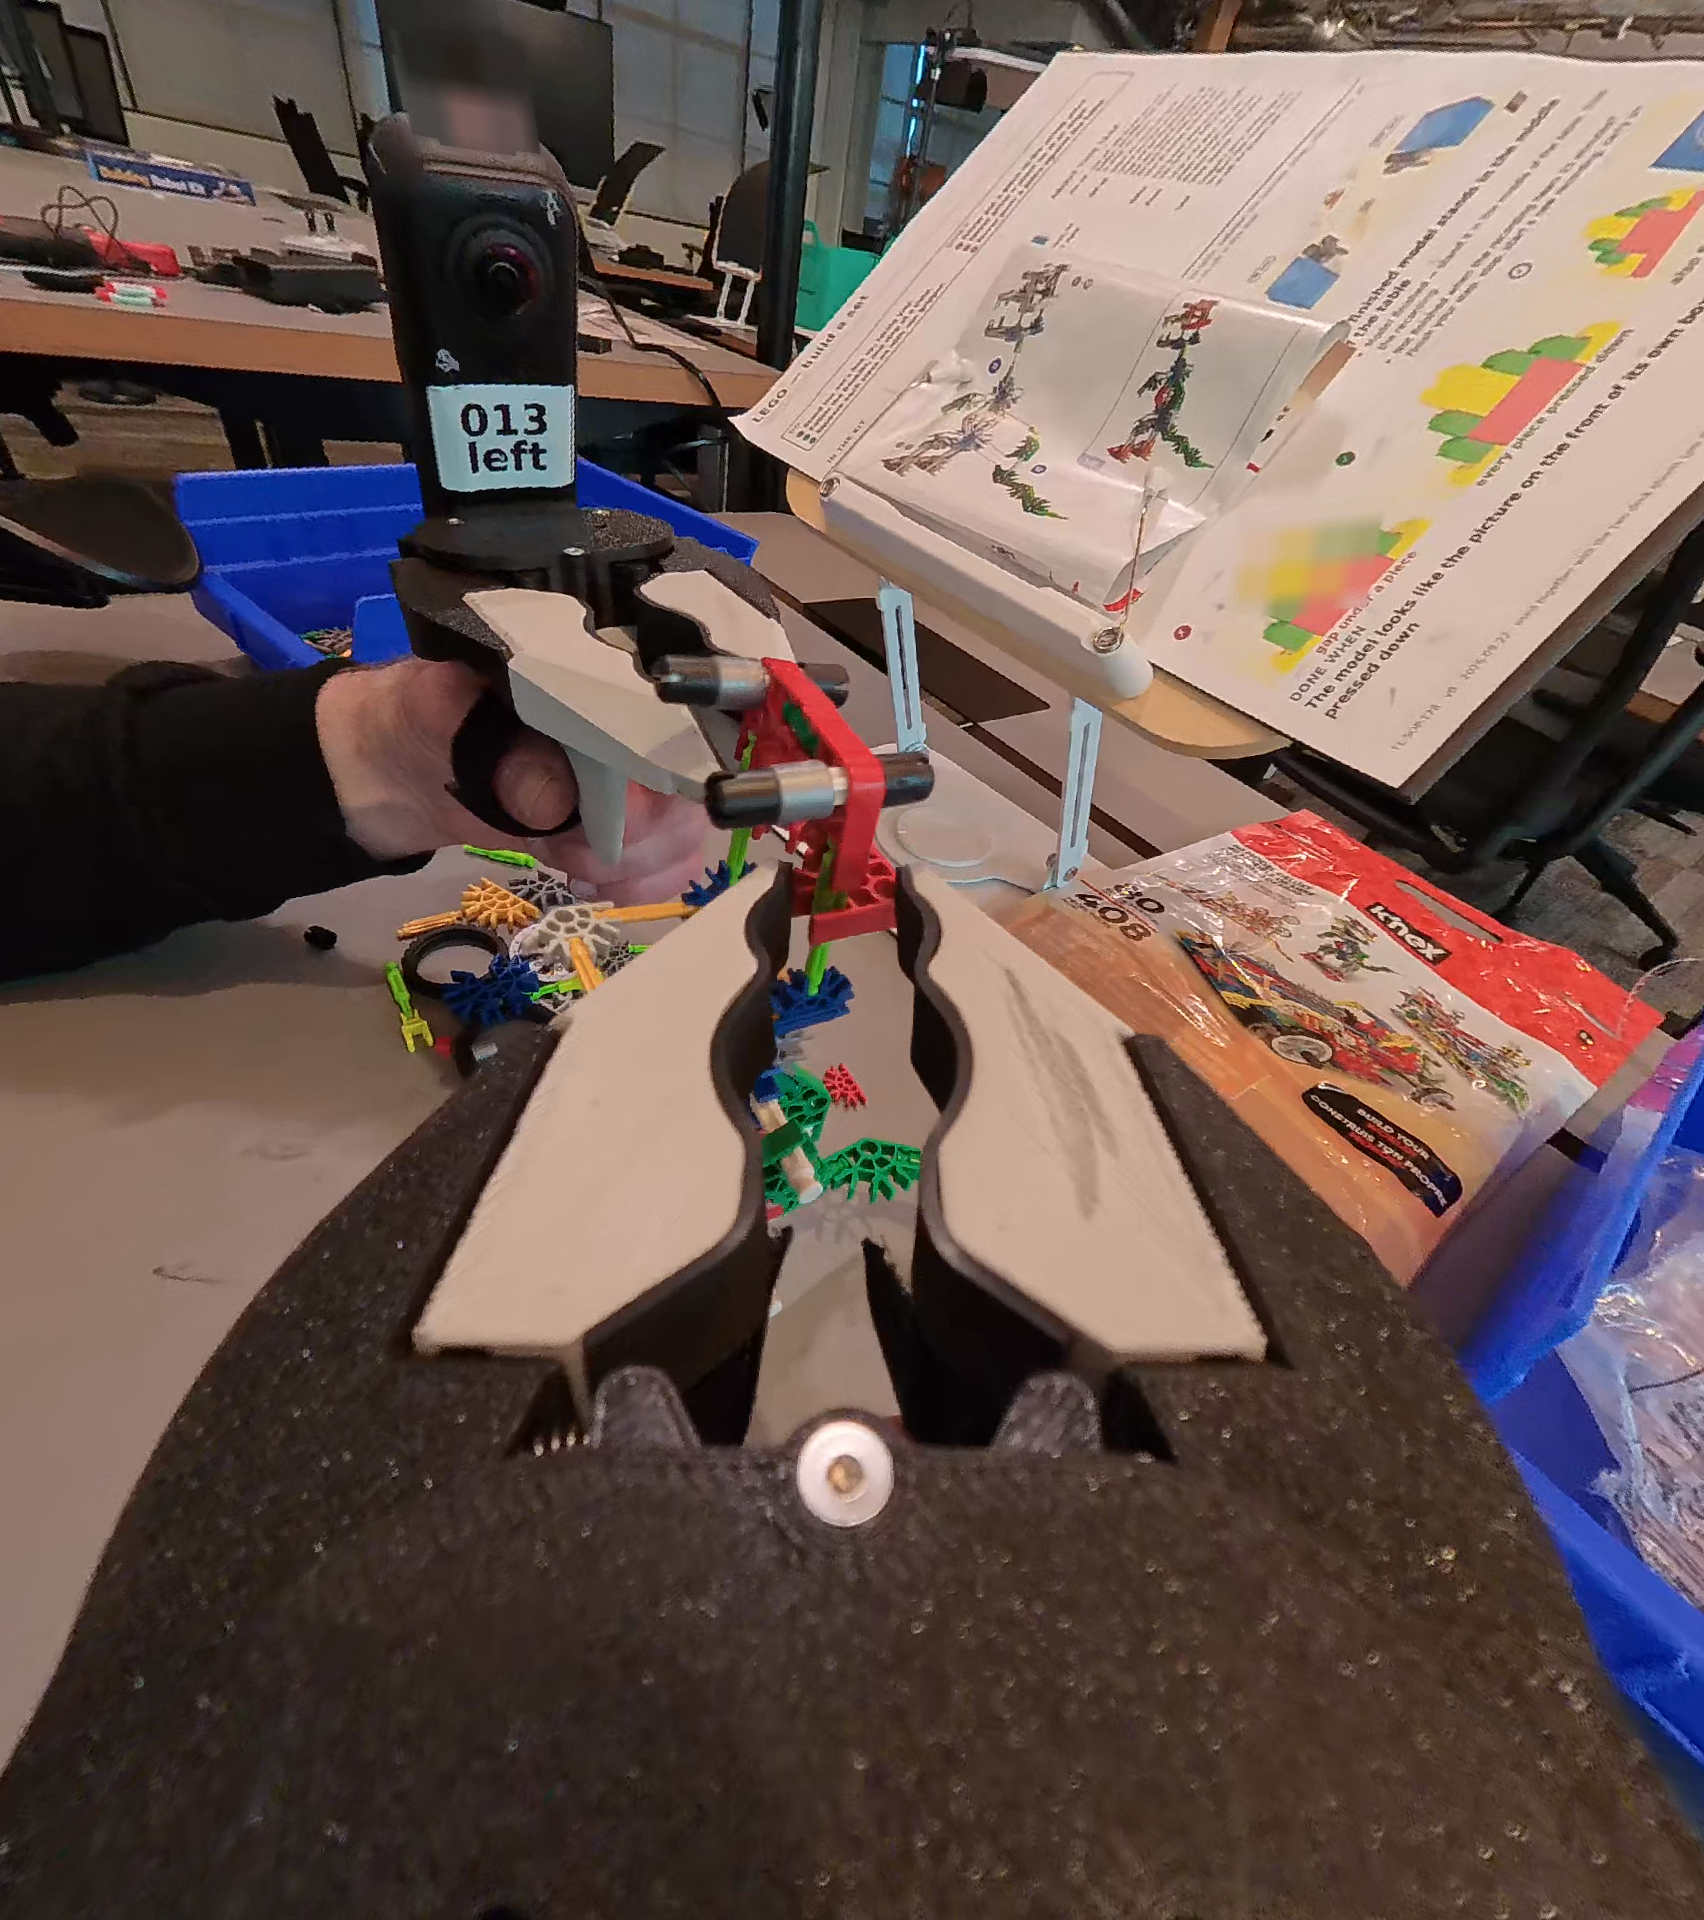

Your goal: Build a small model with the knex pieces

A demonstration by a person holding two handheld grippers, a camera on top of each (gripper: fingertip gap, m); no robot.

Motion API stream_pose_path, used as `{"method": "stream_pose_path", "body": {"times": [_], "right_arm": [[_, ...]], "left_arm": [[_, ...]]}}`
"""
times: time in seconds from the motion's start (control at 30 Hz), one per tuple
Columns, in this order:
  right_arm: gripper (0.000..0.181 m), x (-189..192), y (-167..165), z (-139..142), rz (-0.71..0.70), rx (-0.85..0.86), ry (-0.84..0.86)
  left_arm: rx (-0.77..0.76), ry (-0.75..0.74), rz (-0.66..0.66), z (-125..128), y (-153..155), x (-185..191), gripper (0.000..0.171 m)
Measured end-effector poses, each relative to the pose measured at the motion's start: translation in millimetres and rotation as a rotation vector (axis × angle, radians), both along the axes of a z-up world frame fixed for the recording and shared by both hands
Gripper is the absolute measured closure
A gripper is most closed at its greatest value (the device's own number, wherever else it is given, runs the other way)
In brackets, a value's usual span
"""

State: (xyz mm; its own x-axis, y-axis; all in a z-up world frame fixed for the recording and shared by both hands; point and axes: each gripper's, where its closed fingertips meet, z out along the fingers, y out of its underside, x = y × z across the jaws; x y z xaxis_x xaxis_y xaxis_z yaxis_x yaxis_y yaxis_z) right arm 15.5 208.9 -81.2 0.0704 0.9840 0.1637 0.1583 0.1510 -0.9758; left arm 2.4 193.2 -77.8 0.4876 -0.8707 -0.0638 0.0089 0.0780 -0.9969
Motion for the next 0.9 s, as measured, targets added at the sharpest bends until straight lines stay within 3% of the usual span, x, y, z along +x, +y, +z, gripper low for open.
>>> {"method": "stream_pose_path", "body": {"times": [0.27, 0.7, 0.9], "right_arm": [[0.168, 0, -4, -1, 0.010, 0.005, 0.008], [0.160, 6, -6, 1, 0.052, 0.071, -0.033], [0.138, -1, -6, -9, 0.118, -0.043, -0.062]], "left_arm": [[0.006, 0.010, -0.004, -2, -1, 3, 0.160], [0.008, 0.024, 0.009, -1, -3, -3, 0.151], [-0.006, 0.024, -0.006, -5, -5, -2, 0.146]]}}
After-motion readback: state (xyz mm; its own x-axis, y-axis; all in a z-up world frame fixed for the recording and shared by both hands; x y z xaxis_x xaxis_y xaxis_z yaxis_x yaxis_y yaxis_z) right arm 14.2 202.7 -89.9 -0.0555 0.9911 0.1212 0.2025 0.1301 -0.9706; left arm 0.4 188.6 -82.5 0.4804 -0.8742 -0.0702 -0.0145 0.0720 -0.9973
